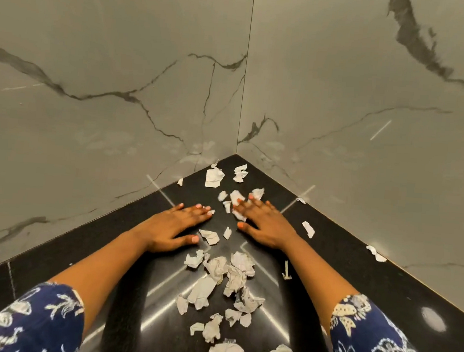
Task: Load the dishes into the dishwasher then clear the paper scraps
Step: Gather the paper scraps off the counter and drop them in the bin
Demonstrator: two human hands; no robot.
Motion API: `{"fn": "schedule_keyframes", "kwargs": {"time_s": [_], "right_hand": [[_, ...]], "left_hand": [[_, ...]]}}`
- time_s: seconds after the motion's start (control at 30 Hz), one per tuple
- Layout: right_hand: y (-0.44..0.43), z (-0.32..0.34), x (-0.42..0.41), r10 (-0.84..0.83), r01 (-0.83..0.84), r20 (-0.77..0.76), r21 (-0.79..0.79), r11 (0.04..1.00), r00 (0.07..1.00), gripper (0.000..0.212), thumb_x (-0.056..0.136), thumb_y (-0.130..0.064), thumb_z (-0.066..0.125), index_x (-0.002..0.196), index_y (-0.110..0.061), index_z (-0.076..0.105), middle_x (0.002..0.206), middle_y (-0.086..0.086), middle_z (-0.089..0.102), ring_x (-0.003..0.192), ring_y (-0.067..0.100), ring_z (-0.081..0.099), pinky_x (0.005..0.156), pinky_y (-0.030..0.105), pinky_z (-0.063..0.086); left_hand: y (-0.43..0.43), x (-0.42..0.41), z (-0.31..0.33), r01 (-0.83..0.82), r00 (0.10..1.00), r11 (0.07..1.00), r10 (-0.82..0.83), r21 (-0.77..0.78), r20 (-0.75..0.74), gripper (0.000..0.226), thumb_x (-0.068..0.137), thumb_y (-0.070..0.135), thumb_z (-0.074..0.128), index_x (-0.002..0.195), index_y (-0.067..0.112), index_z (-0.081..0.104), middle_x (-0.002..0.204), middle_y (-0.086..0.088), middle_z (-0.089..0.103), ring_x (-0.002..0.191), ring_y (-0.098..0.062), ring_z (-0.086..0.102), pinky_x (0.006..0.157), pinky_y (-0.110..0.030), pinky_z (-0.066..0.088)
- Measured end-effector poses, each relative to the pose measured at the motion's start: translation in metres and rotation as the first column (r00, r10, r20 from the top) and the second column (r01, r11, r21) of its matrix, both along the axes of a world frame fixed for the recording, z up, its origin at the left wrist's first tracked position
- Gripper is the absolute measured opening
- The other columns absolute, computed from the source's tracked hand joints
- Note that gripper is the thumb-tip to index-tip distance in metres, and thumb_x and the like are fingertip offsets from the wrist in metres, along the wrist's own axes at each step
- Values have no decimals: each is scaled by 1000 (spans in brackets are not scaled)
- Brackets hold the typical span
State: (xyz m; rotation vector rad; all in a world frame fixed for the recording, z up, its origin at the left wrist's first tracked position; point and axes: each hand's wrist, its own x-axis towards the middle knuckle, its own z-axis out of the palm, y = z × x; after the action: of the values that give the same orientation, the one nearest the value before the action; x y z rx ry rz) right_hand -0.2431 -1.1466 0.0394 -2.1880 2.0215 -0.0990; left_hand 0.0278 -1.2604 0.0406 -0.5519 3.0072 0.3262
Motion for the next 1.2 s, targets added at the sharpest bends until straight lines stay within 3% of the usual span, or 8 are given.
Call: {"fn": "schedule_keyframes", "kwargs": {"time_s": [0.3,0.53,0.6,0.73,0.83,0.97,1.03,1.2], "right_hand": [[112,7,52,-36,25,338,38,999,941,40,101,-40,30,139,-33,42,151,-15,30,137,-7,1,118,39,0],[194,9,80,-132,91,622,97,991,772,42,98,-49,27,117,-36,63,142,-10,47,138,-7,21,116,30,0],[208,12,85,-180,139,758,119,983,627,47,94,-48,27,105,-32,70,130,-8,58,130,-7,37,115,27,7],[201,22,75,-190,411,975,128,902,112,50,93,-42,40,97,-6,73,107,5,71,104,18,64,102,36,40],[155,34,65,-211,476,923,35,879,321,31,98,-27,45,99,-14,73,109,-2,70,106,12,61,105,41,40],[84,29,64,-77,21,497,117,993,864,44,100,-33,41,142,-21,39,152,-6,31,141,7,21,119,40,10],[70,17,69,53,-112,277,204,972,959,52,100,-42,33,149,-28,21,157,-12,10,144,6,1,115,44,-7],[105,10,85,220,-276,244,226,934,945,56,95,-53,22,148,-38,11,154,-22,0,141,-1,-11,111,35,-16]], "left_hand": [[133,41,-3,-48,999,996,48,81,-2,79,81,77,-7,149,38,0,158,15,-1,144,1,-8,120,-36,-5],[202,66,-3,-35,997,989,44,144,-62,72,85,77,-1,148,43,2,157,19,-2,143,4,-11,120,-36,-7],[214,72,-6,-19,989,979,48,201,-141,67,88,74,5,148,45,5,158,21,1,144,4,-8,120,-34,-7],[209,75,-4,-253,869,904,369,345,-329,68,84,79,7,146,52,9,157,20,4,145,0,0,119,-39,-1],[163,85,-8,-618,725,775,627,132,-286,72,87,71,19,149,35,25,159,8,15,146,-11,9,117,-48,1],[114,101,-14,-926,376,376,914,-30,-155,71,95,57,30,153,16,18,160,-14,11,147,-31,4,116,-55,-1],[113,101,-16,-968,251,252,965,6,-74,78,94,62,23,153,11,12,159,-19,6,147,-36,1,116,-54,1],[138,115,-15,-873,486,486,869,-27,-95,89,92,68,20,152,4,4,160,-17,1,148,-28,1,120,-41,4]]}}
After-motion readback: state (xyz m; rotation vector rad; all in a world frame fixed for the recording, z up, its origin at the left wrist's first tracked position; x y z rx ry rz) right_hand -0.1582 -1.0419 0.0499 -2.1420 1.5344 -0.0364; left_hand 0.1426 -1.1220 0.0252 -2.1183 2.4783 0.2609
